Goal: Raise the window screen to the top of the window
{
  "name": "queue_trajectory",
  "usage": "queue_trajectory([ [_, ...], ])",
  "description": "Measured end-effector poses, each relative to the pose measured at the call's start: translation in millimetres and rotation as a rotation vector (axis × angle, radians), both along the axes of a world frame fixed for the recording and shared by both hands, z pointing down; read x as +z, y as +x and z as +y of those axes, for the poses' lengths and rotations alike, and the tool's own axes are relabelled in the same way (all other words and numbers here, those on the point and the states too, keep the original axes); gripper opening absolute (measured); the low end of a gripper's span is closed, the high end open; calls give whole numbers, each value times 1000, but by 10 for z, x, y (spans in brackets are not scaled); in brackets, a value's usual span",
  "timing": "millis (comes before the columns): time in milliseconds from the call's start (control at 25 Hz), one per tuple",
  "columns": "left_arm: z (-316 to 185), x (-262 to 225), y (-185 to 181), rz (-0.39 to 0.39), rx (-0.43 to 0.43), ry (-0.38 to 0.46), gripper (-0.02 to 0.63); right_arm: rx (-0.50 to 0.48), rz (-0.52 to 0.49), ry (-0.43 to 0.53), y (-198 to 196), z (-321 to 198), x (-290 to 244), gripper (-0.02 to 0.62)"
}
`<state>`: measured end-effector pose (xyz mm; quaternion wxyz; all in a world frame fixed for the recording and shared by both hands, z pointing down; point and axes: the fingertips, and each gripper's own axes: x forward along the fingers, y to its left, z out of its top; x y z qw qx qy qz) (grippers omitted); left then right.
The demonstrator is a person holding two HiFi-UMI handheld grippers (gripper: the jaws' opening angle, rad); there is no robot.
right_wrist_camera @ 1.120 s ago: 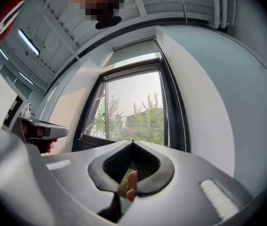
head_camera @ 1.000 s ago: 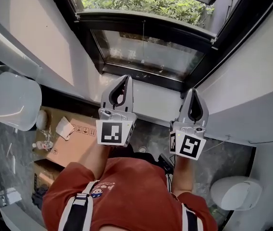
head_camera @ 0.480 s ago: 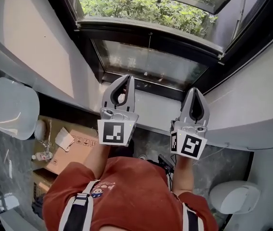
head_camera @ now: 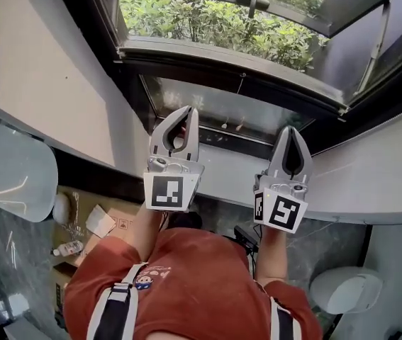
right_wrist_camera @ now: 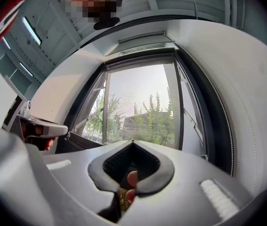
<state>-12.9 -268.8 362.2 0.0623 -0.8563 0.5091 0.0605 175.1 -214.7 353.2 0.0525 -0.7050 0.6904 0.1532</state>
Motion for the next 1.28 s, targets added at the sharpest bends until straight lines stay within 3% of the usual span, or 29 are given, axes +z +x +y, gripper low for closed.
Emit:
queue_trajectory([
  [360, -428, -50, -99, -12, 44, 14, 6, 55, 26, -9, -93, -341, -49, 9],
  [920, -624, -107, 169, -41, 32, 37, 6, 48, 32, 6, 230, -525, -77, 9],
  [1160, -690, -25, 256, -127, 40, 53, 7, 51, 99, -25, 266, -616, -5, 11],
  [1280, -732, 7, 275, -207, 39, 88, 24, 30, 155, -51, 237, -670, 46, 12],
])
